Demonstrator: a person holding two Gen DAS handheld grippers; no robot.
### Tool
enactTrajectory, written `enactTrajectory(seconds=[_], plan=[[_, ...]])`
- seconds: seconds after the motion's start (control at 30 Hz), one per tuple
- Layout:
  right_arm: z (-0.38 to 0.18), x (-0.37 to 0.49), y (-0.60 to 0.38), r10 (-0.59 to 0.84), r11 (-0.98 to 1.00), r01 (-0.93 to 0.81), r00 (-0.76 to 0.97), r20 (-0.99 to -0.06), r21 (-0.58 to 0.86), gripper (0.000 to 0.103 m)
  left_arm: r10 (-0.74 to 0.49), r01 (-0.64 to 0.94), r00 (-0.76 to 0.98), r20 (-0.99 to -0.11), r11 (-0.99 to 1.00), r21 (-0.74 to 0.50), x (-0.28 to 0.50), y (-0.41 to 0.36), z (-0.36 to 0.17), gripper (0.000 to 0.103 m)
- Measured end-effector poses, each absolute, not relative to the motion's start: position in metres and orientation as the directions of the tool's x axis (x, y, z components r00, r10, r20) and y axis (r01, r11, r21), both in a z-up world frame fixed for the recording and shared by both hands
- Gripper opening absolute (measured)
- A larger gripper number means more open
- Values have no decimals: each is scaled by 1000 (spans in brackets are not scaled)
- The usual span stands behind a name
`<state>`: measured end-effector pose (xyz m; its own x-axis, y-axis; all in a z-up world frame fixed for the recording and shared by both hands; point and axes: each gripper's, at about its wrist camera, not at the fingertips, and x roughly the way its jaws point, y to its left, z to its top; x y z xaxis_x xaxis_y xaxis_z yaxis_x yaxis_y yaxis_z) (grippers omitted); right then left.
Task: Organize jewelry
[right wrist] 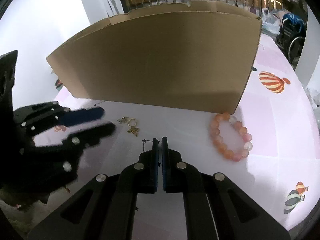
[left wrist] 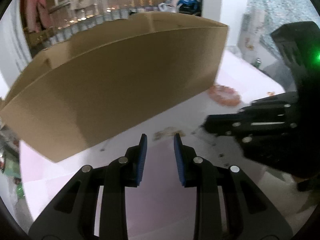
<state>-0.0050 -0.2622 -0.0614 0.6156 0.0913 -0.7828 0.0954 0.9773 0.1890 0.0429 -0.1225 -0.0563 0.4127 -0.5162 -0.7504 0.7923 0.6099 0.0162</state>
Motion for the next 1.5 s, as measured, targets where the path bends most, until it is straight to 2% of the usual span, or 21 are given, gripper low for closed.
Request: enactTrajectory(seconds=[0.33,0.43,0.5,0.73,1.5], plan=[[-63,-15,-271,115,968,101,634,-764,229,4,-511,800,372,-775,600,-11,44,-146,-68,25],[-62,-4,-269,124,965,100,638,-760,241,4,-501,793,392,-772,609,8,44,-148,-69,15],[-62,-2,-266,127,964,99,641,-757,245,4,-500,790,396,-770,614,8,45,-147,-70,12],[-61,-5,-268,135,961,98,649,-749,257,4,-468,795,423,-776,603,70,41,-154,-69,12],[-60,-1,-263,131,966,83,654,-745,243,4,-459,768,425,-780,639,43,42,-132,-68,12]])
